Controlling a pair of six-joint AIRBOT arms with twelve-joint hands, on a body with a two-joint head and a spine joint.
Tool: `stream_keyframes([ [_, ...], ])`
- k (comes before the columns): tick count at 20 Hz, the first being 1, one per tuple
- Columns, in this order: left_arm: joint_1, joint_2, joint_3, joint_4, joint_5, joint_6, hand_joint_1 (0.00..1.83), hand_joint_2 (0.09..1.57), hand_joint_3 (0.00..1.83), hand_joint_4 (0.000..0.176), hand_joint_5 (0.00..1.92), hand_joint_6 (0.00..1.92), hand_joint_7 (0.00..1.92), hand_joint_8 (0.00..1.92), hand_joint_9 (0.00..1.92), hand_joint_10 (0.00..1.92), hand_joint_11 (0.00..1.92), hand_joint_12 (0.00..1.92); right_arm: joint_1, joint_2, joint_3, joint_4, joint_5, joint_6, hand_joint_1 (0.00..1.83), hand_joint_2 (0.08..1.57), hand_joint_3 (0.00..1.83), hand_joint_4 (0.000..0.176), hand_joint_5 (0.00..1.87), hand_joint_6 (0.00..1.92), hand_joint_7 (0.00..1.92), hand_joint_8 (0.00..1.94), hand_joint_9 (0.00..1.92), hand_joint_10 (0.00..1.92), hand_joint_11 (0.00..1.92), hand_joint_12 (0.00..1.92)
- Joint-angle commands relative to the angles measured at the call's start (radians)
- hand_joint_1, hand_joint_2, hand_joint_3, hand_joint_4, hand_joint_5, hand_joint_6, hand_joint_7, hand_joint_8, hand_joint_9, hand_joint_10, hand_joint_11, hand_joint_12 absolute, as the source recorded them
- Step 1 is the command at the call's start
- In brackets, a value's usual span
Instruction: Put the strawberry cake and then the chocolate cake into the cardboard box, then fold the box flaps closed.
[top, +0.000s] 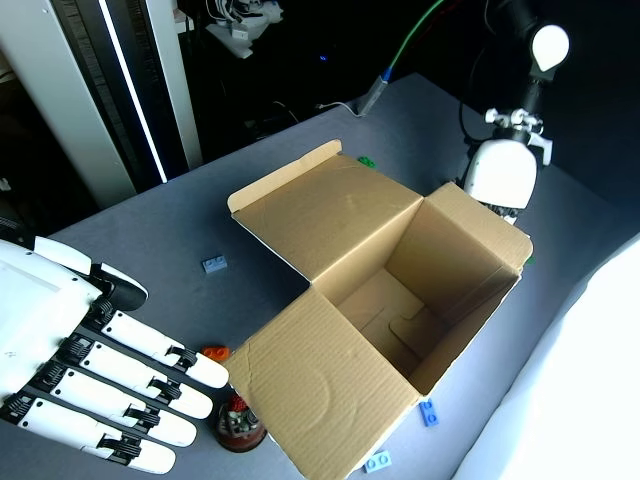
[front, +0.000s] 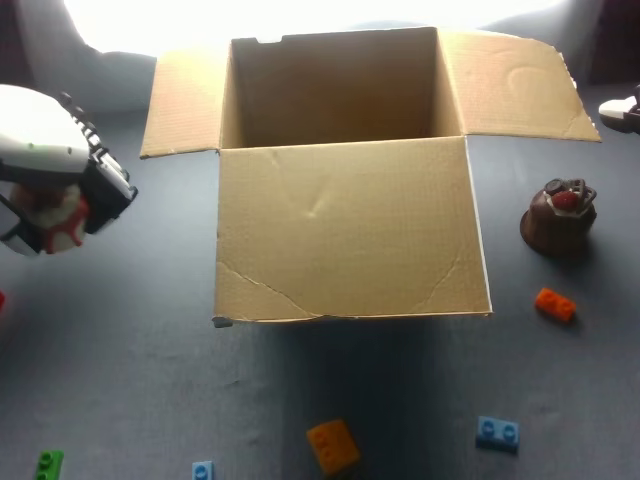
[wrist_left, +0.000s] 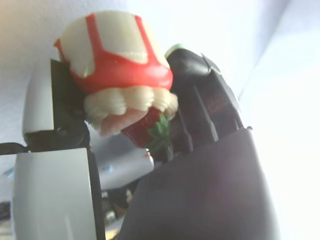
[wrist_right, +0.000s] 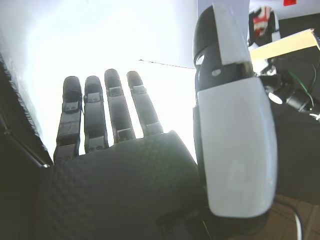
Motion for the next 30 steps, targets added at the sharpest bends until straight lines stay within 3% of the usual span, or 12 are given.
stream_keyframes([
  [1,-0.02,0.018,-0.004,-0.038,-0.008,-0.002,1.3,1.29,0.02,0.0,0.67,1.41,0.6,1.62,0.59,1.77,0.49,1.92,0.012,0.011,0.001,0.004,0.109,-0.001,0.63,1.02,0.0,0.0,0.03,0.0,0.08,0.0,0.07,0.0,0.0,0.3],
  [5,-0.078,0.059,-0.041,0.008,-0.019,-0.017,1.31,1.29,0.02,0.0,0.68,1.34,0.59,1.65,0.6,1.78,0.54,1.92,0.012,0.011,0.001,0.004,0.108,-0.002,0.63,1.02,0.0,0.0,0.06,0.01,0.1,0.0,0.09,0.01,0.0,0.37],
  [8,-0.13,0.084,-0.058,0.044,-0.033,-0.028,1.29,1.29,0.03,0.0,0.65,1.46,0.58,1.63,0.6,1.76,0.53,1.92,0.012,0.011,0.001,0.004,0.108,-0.002,0.63,1.02,0.0,0.0,0.07,0.0,0.1,0.0,0.09,0.0,0.0,0.32],
  [10,-0.166,0.094,-0.062,0.072,-0.037,-0.034,1.31,1.28,0.03,0.0,0.67,1.32,0.59,1.66,0.62,1.77,0.52,1.92,0.012,0.011,0.001,0.004,0.108,-0.002,0.64,1.02,0.0,0.0,0.06,0.0,0.09,0.0,0.09,0.0,0.0,0.36],
  [13,-0.229,0.106,-0.061,0.114,-0.04,-0.049,1.32,1.27,0.02,0.0,0.69,1.27,0.61,1.63,0.63,1.78,0.5,1.92,0.012,0.011,0.001,0.004,0.108,-0.003,0.63,1.02,0.0,0.0,0.06,0.0,0.07,0.0,0.07,0.0,0.0,0.27],
  [16,-0.285,0.111,-0.062,0.15,-0.047,-0.061,1.32,1.28,0.02,0.0,0.68,1.26,0.61,1.63,0.64,1.8,0.56,1.92,0.012,0.011,0.001,0.004,0.108,-0.004,0.64,1.04,0.01,0.012,0.03,0.0,0.07,0.0,0.06,0.0,0.0,0.23],
  [17,-0.303,0.112,-0.061,0.164,-0.048,-0.061,1.32,1.28,0.02,0.0,0.68,1.25,0.62,1.64,0.63,1.8,0.57,1.92,0.012,0.011,0.001,0.004,0.108,-0.005,0.72,1.04,0.0,0.008,0.05,0.01,0.08,0.0,0.07,0.01,0.0,0.23],
  [18,-0.323,0.112,-0.06,0.181,-0.048,-0.061,1.31,1.29,0.02,0.0,0.63,1.36,0.62,1.63,0.63,1.78,0.59,1.92,0.012,0.011,0.001,0.004,0.108,-0.005,0.76,1.05,0.0,0.0,0.05,0.01,0.09,0.0,0.09,0.01,0.0,0.26],
  [21,-0.397,0.112,-0.058,0.222,-0.048,-0.061,1.32,1.28,0.02,0.0,0.65,1.29,0.61,1.66,0.64,1.78,0.53,1.92,0.012,0.011,0.001,0.004,0.108,-0.005,0.75,1.06,0.0,0.0,0.05,0.0,0.11,0.0,0.11,0.0,0.0,0.37],
  [25,-0.491,0.106,-0.063,0.268,-0.051,-0.07,1.31,1.29,0.02,0.0,0.64,1.34,0.61,1.64,0.63,1.78,0.52,1.92,0.012,0.011,0.001,0.004,0.108,-0.005,0.74,1.06,0.0,0.0,0.03,0.0,0.07,0.0,0.08,0.0,0.0,0.25],
  [27,-0.521,0.099,-0.07,0.283,-0.061,-0.078,1.32,1.28,0.01,0.0,0.69,1.24,0.59,1.66,0.62,1.8,0.51,1.92,0.012,0.011,0.001,0.004,0.108,-0.005,0.78,1.04,0.0,0.0,0.05,0.01,0.11,0.01,0.11,0.01,0.0,0.32],
  [30,-0.548,0.083,-0.081,0.295,-0.073,-0.078,1.31,1.29,0.01,0.0,0.66,1.3,0.6,1.65,0.63,1.79,0.52,1.92,0.013,0.011,0.001,0.004,0.108,-0.005,0.74,1.05,0.0,0.0,0.04,0.0,0.1,0.0,0.1,0.0,0.0,0.29],
])
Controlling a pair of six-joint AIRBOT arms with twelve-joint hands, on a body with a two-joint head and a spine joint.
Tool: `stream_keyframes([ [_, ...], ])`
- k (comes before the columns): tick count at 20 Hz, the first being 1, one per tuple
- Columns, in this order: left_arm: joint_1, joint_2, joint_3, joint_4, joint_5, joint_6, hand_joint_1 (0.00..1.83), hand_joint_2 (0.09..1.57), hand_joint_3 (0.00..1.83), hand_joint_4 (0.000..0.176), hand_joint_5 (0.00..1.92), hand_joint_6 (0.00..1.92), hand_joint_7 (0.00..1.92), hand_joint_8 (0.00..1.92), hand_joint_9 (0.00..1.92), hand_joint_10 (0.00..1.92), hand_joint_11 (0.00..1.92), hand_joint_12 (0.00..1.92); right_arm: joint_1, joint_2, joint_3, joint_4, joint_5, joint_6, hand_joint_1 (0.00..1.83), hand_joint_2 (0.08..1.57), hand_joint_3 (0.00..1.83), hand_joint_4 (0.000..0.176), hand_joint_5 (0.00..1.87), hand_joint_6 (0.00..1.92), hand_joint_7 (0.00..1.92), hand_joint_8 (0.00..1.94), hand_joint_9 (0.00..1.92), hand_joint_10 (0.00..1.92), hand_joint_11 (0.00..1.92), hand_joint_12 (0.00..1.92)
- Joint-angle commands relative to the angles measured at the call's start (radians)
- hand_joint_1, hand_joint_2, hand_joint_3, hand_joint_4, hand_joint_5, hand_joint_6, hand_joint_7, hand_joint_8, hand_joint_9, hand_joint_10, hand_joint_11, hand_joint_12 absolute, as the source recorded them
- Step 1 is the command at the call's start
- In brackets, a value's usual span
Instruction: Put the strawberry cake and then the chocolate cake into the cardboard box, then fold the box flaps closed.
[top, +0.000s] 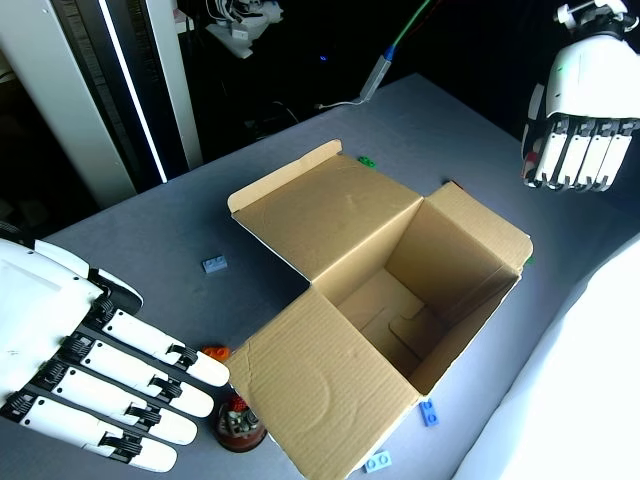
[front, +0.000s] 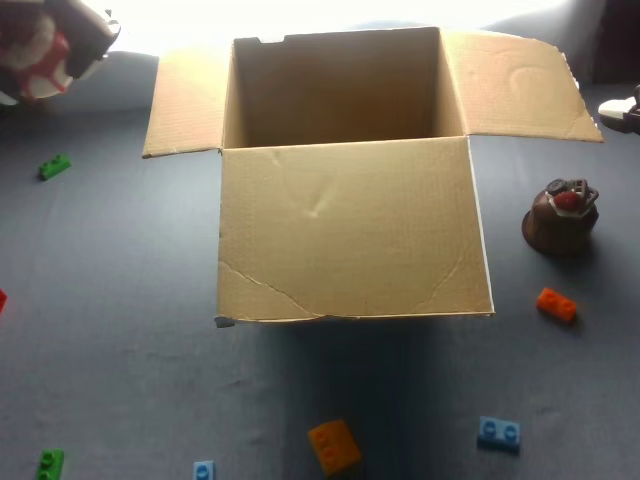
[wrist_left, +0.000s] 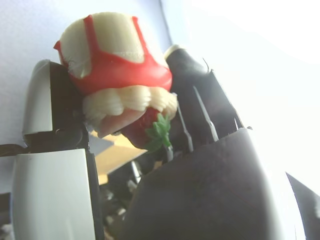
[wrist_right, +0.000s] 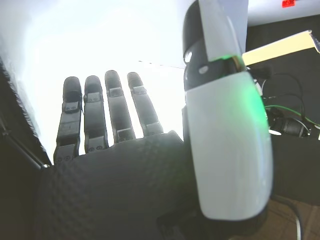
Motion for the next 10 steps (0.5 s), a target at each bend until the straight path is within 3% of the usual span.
stream_keyframes([
  [1,-0.026,-0.001,-0.004,-0.069,0.028,0.006,1.32,1.29,0.01,0.0,0.66,1.26,0.62,1.65,0.64,1.78,0.51,1.92,0.013,0.011,0.001,0.004,0.111,-0.001,0.73,1.05,0.0,0.0,0.03,0.0,0.1,0.0,0.09,0.0,0.0,0.24],
  [5,-0.054,-0.03,-0.027,-0.057,0.027,0.006,1.31,1.29,0.01,0.0,0.67,1.29,0.6,1.65,0.62,1.78,0.47,1.92,0.013,0.011,0.001,0.004,0.111,-0.001,0.75,1.05,0.0,0.0,0.03,0.0,0.09,0.0,0.08,0.0,0.0,0.17],
  [10,-0.06,-0.074,-0.071,-0.048,0.027,0.006,1.31,1.29,0.0,0.0,0.68,1.3,0.59,1.66,0.62,1.78,0.49,1.92,0.013,0.011,0.001,0.004,0.111,-0.001,0.74,1.04,0.0,0.0,0.04,0.0,0.1,0.0,0.09,0.0,0.0,0.25],
])
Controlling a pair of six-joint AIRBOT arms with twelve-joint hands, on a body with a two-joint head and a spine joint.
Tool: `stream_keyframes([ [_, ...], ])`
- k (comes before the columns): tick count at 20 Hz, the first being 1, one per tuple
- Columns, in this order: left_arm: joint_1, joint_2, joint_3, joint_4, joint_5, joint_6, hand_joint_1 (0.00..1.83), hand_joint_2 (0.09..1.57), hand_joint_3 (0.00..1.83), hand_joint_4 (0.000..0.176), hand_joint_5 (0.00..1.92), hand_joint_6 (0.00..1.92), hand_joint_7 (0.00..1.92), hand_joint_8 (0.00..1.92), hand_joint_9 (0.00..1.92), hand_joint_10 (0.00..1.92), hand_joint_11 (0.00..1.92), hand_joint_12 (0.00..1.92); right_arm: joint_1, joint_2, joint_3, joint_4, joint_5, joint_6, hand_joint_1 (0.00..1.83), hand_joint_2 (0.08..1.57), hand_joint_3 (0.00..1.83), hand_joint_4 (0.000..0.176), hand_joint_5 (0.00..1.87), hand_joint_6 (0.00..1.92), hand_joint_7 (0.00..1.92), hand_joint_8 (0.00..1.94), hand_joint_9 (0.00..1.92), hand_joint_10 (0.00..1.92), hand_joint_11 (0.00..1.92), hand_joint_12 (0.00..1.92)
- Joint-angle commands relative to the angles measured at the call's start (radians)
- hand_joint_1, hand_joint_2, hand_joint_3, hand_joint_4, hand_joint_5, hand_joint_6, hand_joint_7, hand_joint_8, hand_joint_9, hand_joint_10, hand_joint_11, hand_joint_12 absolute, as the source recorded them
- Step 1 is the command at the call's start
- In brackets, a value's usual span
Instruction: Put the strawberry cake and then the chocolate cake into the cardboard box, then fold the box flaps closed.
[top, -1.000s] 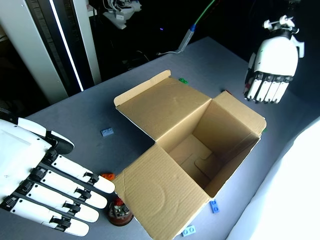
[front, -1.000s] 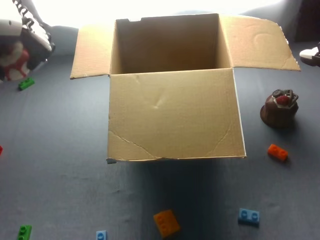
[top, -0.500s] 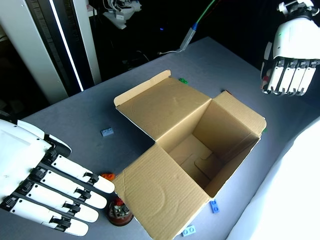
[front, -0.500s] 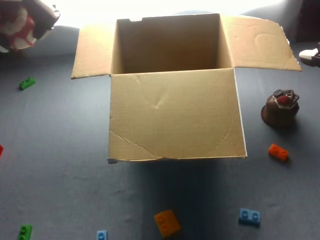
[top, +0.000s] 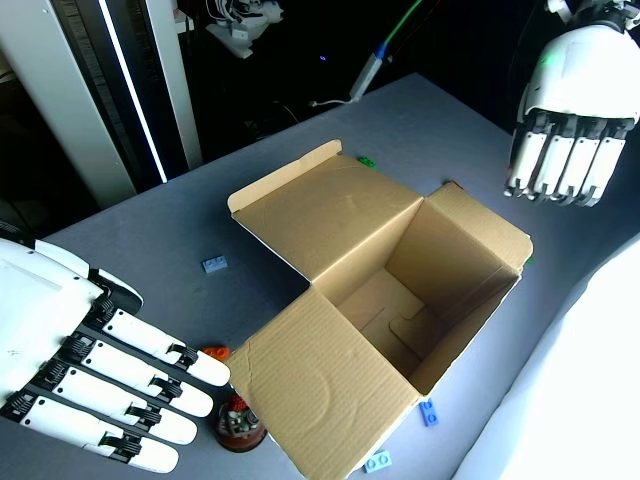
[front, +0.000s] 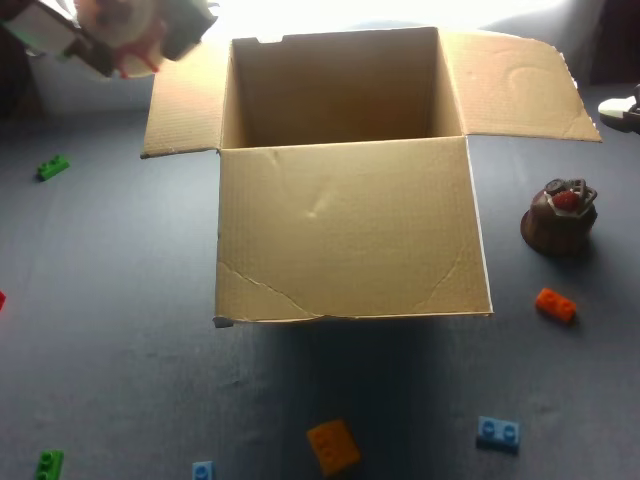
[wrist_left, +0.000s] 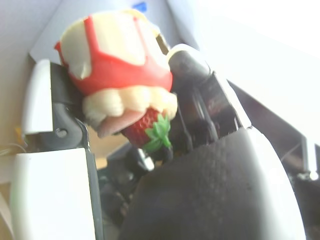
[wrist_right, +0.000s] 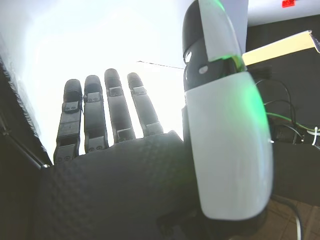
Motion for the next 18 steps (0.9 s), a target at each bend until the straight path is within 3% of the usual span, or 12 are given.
stream_keyframes([
  [1,-0.017,0.005,-0.005,-0.063,0.037,0.006,1.31,1.29,0.0,0.0,0.68,1.3,0.59,1.65,0.62,1.78,0.5,1.92,0.013,0.01,0.001,0.004,0.111,-0.001,0.75,1.04,0.0,0.0,0.04,0.0,0.1,0.0,0.09,0.0,0.0,0.27],
  [3,-0.017,-0.001,-0.04,-0.057,0.042,0.006,1.31,1.29,0.0,0.0,0.69,1.28,0.6,1.66,0.62,1.78,0.48,1.92,0.013,0.01,0.001,0.004,0.113,-0.001,0.75,1.04,0.0,0.0,0.04,0.0,0.1,0.0,0.08,0.0,0.0,0.2],
  [8,-0.011,-0.033,-0.089,-0.048,0.058,0.006,1.31,1.29,0.0,0.0,0.68,1.3,0.61,1.64,0.62,1.77,0.48,1.92,0.013,0.01,0.001,0.004,0.115,-0.001,0.73,1.04,0.0,0.0,0.04,0.0,0.11,0.0,0.09,0.0,0.0,0.28],
  [12,0.007,-0.087,-0.074,-0.048,0.059,0.007,1.31,1.29,0.0,0.0,0.68,1.3,0.62,1.61,0.62,1.77,0.48,1.92,0.013,0.01,0.001,0.004,0.115,-0.001,0.7,1.04,0.0,0.0,0.04,0.0,0.12,0.0,0.1,0.0,0.0,0.39],
  [16,0.022,-0.132,-0.051,-0.042,0.066,0.007,1.31,1.29,0.0,0.0,0.69,1.33,0.6,1.64,0.61,1.77,0.48,1.92,0.013,0.01,0.001,0.004,0.115,-0.001,0.68,1.05,0.0,0.004,0.02,0.0,0.11,0.0,0.09,0.0,0.0,0.32],
  [18,0.034,-0.159,-0.028,-0.037,0.07,0.01,1.31,1.3,0.01,0.0,0.68,1.34,0.58,1.67,0.6,1.8,0.49,1.92,0.013,0.009,0.001,0.004,0.115,-0.001,0.68,1.05,0.0,0.001,0.04,0.0,0.12,0.0,0.1,0.0,0.0,0.37],
])
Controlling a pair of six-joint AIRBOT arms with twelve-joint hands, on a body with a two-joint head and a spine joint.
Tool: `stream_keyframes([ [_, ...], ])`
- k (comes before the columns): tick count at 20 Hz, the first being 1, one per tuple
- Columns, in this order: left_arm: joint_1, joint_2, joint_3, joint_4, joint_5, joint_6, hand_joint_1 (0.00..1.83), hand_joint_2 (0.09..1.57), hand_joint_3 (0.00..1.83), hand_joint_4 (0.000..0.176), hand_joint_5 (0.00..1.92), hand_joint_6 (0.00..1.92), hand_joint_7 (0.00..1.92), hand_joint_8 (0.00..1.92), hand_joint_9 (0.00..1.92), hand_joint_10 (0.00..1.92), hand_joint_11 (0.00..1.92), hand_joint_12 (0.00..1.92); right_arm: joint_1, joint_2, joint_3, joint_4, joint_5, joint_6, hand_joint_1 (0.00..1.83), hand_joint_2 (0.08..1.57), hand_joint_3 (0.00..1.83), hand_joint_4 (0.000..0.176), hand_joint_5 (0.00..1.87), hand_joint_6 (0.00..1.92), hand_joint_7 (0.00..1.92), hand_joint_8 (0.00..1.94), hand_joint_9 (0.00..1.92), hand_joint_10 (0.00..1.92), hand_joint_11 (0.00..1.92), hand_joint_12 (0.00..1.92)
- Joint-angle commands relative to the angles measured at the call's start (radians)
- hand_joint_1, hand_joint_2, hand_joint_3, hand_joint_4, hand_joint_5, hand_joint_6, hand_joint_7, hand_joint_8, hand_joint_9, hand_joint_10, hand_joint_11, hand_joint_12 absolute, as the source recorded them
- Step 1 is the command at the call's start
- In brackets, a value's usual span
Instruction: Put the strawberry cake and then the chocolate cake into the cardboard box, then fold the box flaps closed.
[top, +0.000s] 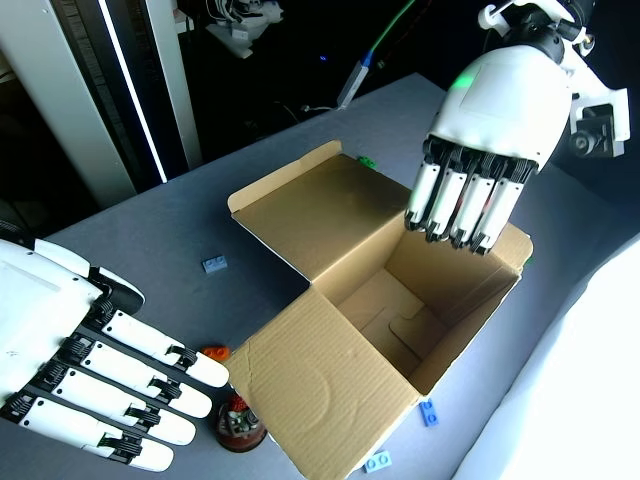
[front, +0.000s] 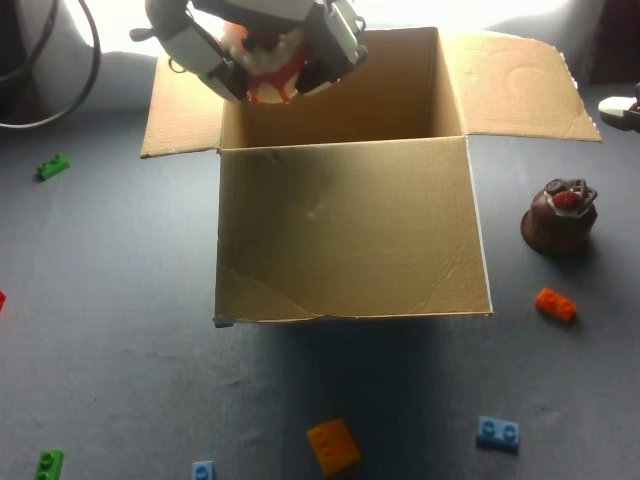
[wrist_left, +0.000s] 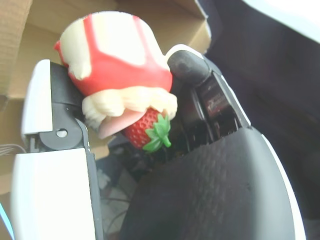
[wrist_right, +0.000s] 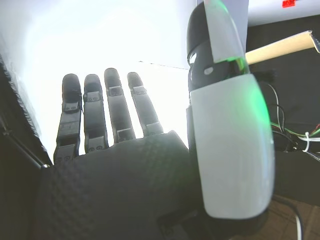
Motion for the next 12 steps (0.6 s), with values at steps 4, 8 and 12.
stream_keyframes([
  [4,0.013,-0.044,0.058,-0.053,0.057,0.015,1.3,1.3,0.01,0.0,0.67,1.38,0.58,1.65,0.6,1.78,0.48,1.92,0.013,0.008,0.001,0.005,0.116,-0.001,0.7,1.04,0.0,0.0,0.03,0.0,0.12,0.0,0.09,0.0,0.0,0.31],
  [8,0.036,-0.072,0.082,-0.047,0.075,0.026,1.08,1.33,0.01,0.007,0.56,1.55,0.62,1.64,0.47,1.63,0.36,1.92,0.013,0.007,0.001,0.005,0.119,-0.001,0.7,1.05,0.0,0.0,0.04,0.0,0.12,0.0,0.1,0.0,0.0,0.29],
  [12,0.059,-0.076,0.072,-0.044,0.088,0.027,0.75,1.19,0.0,0.0,0.41,0.65,0.5,0.61,0.4,1.08,0.16,1.72,0.012,0.006,0.001,0.005,0.119,-0.001,0.65,1.05,0.01,0.001,0.04,0.0,0.1,0.0,0.08,0.0,0.0,0.33],
])
